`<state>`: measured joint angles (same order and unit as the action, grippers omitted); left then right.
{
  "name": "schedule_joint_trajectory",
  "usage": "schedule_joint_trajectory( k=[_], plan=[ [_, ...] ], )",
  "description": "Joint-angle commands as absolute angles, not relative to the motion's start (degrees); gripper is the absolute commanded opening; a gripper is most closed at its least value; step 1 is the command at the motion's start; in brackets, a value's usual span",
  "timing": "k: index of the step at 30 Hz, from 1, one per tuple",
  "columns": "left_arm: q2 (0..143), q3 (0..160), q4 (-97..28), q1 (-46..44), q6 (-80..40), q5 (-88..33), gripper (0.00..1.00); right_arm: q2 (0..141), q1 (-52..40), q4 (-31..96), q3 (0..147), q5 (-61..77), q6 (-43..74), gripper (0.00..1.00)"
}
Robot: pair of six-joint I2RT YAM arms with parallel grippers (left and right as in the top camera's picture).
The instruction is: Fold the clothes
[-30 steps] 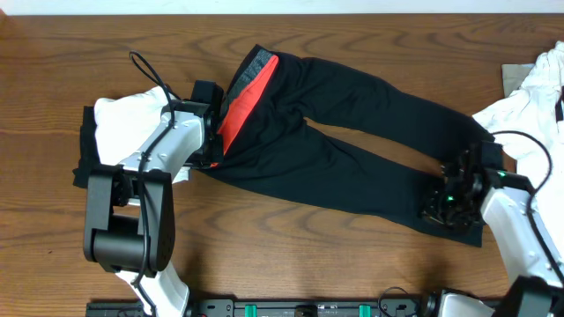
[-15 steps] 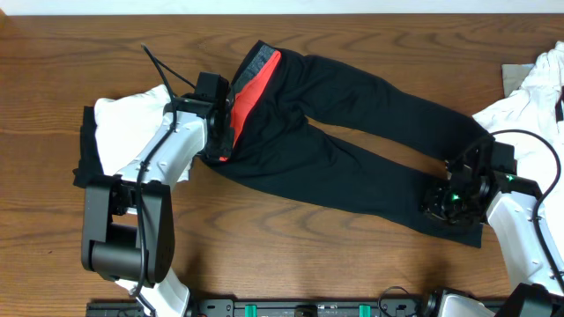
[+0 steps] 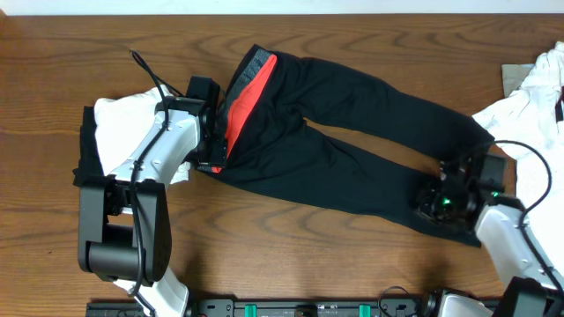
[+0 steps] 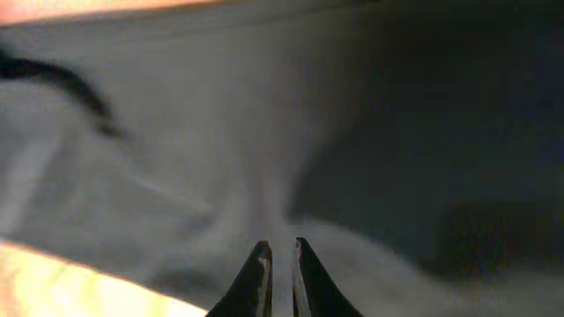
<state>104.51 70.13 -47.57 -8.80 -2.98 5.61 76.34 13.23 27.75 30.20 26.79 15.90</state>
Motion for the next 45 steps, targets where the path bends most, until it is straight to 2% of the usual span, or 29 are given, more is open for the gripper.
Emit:
schedule_joint_trajectory(
  k=[1,4,8,15,20,24,29,32,35,37,45],
  plan=[
    [101.7,71.3,-47.7,-8.7,-4.3,6.5,0.79,75.8,9.5,21.0,26.7,36.7,18.0,0.09],
    [98.8,71.6,-47.8,-8.7,-5.0,6.5,0.8,75.9,5.5,16.1,25.2,35.0,18.2,0.09],
    [93.8,71.9,-47.7,-8.7,-5.0,6.5,0.84,76.6,2.7,16.5,25.2,22.8,21.7,0.08],
    [87.3,71.9,-48.4,-8.7,-5.0,6.5,0.85,80.5,3.5,21.6,25.2,-0.7,28.8,0.05],
    [85.8,71.9,-49.1,-8.7,-5.0,6.5,0.86,80.7,6.8,27.8,26.6,-9.9,32.8,0.01],
    [85.8,71.9,-49.3,-8.7,-5.0,6.0,0.86,80.7,9.2,33.5,30.5,-14.0,32.8,0.01],
    [85.9,71.9,-48.3,-8.8,-5.0,-0.4,0.86,80.7,9.8,39.8,37.8,-13.1,32.8,0.01],
    [86.3,71.9,-47.3,-9.7,-5.0,-2.2,0.86,80.3,9.8,43.0,42.9,-8.4,30.2,0.14],
    [87.2,71.9,-46.6,-12.1,-2.7,-2.4,0.83,79.7,9.8,45.6,48.1,-1.1,26.5,0.27],
    [88.3,71.9,-45.4,-14.2,-0.8,-2.4,0.79,79.1,9.8,46.2,50.3,2.9,25.3,0.31],
    [98.8,71.9,-40.2,-22.3,2.8,-0.8,0.5,78.5,9.8,47.2,51.6,8.4,24.6,0.33]
  ],
)
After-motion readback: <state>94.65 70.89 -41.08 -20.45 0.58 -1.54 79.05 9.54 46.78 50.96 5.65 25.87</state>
